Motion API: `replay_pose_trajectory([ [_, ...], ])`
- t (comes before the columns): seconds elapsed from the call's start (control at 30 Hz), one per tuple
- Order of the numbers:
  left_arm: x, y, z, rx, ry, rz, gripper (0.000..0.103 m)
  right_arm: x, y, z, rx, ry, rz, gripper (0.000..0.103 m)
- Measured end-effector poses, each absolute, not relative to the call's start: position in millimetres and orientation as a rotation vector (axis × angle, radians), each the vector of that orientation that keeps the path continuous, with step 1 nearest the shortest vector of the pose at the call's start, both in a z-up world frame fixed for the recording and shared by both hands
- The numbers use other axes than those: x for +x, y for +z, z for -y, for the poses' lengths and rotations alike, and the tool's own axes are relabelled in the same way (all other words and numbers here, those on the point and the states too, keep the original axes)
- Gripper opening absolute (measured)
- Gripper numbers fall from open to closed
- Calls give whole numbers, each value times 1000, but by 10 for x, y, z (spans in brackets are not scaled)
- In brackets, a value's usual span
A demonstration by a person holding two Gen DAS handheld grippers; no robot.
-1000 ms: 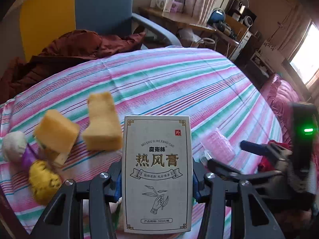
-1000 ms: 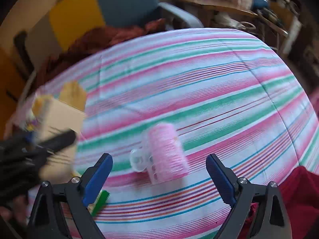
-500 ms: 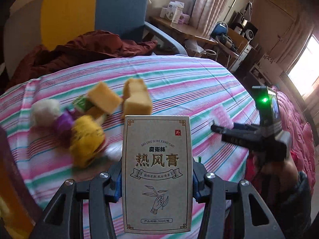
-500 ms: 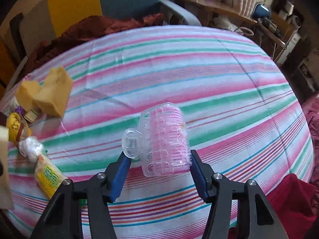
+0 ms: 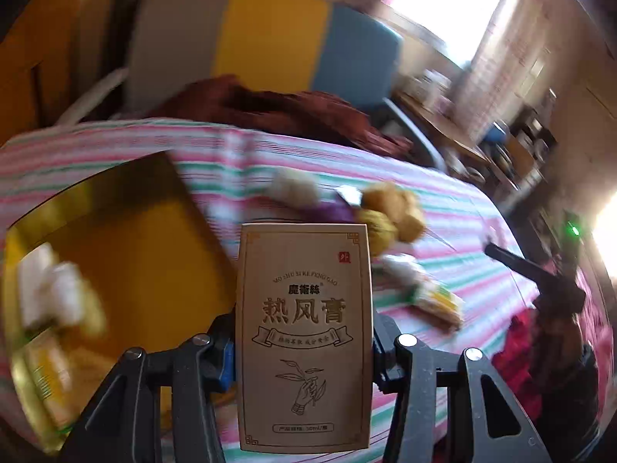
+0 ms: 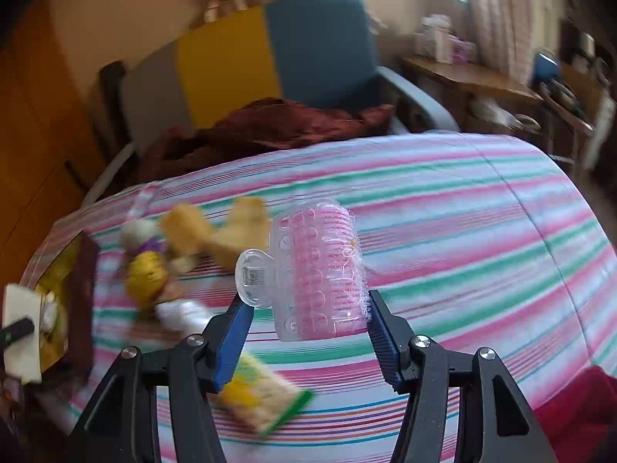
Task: Organize objects
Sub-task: 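Place the medicine box and pink roller into the gold tray with both tools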
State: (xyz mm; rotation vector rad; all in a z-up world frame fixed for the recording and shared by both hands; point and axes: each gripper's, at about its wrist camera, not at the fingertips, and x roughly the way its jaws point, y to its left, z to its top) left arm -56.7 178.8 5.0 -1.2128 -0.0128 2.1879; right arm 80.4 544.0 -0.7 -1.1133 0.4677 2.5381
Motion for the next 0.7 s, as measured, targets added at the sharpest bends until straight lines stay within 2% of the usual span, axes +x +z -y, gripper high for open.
replay_pose_trajectory([
  [0.3,-806,3,-630,-1259,2369,230,51,304,214,-4218,-1200,2813,-348,59],
  [0.7,-909,-48,-229,-1242,2402,342,51,-699,-49,-2511,-1537,3016,-143,59],
])
